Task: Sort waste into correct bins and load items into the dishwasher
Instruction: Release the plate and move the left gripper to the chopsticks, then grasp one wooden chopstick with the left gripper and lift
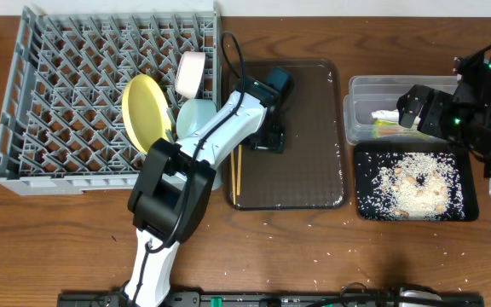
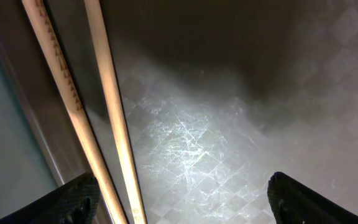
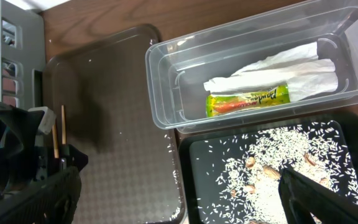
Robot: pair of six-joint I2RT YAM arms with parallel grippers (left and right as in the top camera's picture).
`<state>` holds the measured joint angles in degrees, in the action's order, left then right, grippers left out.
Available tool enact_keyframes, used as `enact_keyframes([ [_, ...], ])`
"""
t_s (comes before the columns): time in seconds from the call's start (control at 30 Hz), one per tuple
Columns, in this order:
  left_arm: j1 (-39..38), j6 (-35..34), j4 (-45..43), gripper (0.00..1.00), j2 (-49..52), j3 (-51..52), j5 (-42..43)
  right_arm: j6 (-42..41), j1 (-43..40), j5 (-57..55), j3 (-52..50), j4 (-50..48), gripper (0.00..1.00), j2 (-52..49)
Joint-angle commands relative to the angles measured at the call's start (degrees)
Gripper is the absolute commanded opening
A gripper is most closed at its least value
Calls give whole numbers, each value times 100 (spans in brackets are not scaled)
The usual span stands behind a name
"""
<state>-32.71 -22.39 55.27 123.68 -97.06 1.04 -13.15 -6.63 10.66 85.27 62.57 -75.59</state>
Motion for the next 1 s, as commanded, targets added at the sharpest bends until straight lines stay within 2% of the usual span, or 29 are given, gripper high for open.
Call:
enact_keyframes([
  [0.0,57,90,-28,87,234,-66,11,52,-48,-13,11,7,99,-7],
  [0.27,315,96,-26,87,376,-68,485,52,-48,-13,11,7,99,-7],
  [0.47,549,400,120,87,638,-68,1338,55,-48,-13,11,7,99,-7],
  [0.67,507,444,330,78,743,-70,1419,55,-48,-13,11,7,99,-7],
  [0.7,496,444,376,74,743,-70,1419,52,-48,-13,11,7,99,-7],
  [0.83,400,437,455,51,743,-68,1362,52,-48,-13,11,7,99,-7],
  [0.9,365,437,450,30,741,-79,1316,52,-48,-13,11,7,99,-7],
  [0.93,358,437,494,14,734,-122,1305,52,-48,-13,11,7,99,-7],
  [0.97,358,435,546,8,721,-179,1287,52,-48,-13,11,7,99,-7],
])
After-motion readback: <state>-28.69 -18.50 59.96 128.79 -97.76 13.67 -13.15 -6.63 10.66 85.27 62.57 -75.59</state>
